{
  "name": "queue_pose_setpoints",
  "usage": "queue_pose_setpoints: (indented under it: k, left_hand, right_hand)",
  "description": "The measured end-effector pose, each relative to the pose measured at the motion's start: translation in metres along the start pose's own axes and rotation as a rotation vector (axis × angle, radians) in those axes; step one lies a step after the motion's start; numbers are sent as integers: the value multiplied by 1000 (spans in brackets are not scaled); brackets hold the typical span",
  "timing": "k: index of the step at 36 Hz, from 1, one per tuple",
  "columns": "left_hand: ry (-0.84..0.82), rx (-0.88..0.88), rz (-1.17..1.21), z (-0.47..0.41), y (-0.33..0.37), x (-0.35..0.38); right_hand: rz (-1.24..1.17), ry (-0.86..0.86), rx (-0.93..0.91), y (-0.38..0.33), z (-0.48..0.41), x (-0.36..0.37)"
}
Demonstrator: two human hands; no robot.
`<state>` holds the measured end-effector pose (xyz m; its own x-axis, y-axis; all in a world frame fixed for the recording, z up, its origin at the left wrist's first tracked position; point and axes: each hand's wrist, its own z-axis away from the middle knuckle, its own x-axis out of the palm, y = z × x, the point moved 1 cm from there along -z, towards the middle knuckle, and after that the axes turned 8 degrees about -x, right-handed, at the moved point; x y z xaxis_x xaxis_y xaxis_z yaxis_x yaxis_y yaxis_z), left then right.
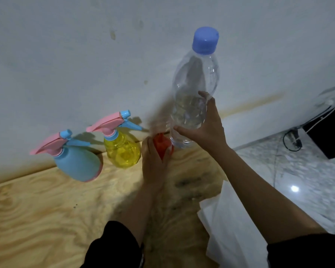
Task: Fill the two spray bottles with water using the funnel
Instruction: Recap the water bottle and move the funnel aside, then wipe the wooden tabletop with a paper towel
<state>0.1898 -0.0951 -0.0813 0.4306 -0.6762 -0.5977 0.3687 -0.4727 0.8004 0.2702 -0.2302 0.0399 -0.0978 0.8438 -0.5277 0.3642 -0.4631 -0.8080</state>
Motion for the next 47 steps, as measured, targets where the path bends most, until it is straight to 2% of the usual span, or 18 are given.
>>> queue_pose_setpoints:
  k: [5, 12, 16, 24, 30, 32, 35, 38, 43, 47]
  left_hand:
    - [-16, -4, -77, 3, 1, 0]
    - [70, -45, -302, 1, 8, -1]
    - [93, -98, -303, 5, 20, 1]
    - [1, -135, -28, 7, 22, -2]
    - [-48, -104, 87, 47, 39, -14]
    - [-163, -17, 61, 72, 43, -15]
    - [-533, 144, 71, 106, 52, -8]
    - [-729, 377, -108, 132, 65, 0]
    - [-1052, 748, -262, 162, 67, 23]
    - [-1137, 938, -368, 171, 63, 36]
  right_hand:
    - [-12, -153, 4, 3, -1, -3]
    - [-30, -263, 49, 5, -1, -7]
    - [12, -305, 76, -2, 1, -13]
    - [85, -226, 103, -24, 31, -38]
    - [13, 43, 193, -21, 98, -76]
    - [-18, 145, 255, -15, 130, -88]
    - [-34, 257, 390, -3, 184, -99]
    - [-27, 295, 497, 11, 241, -103]
    - [38, 239, 584, 21, 311, -102]
    - [179, 96, 615, 27, 342, -96]
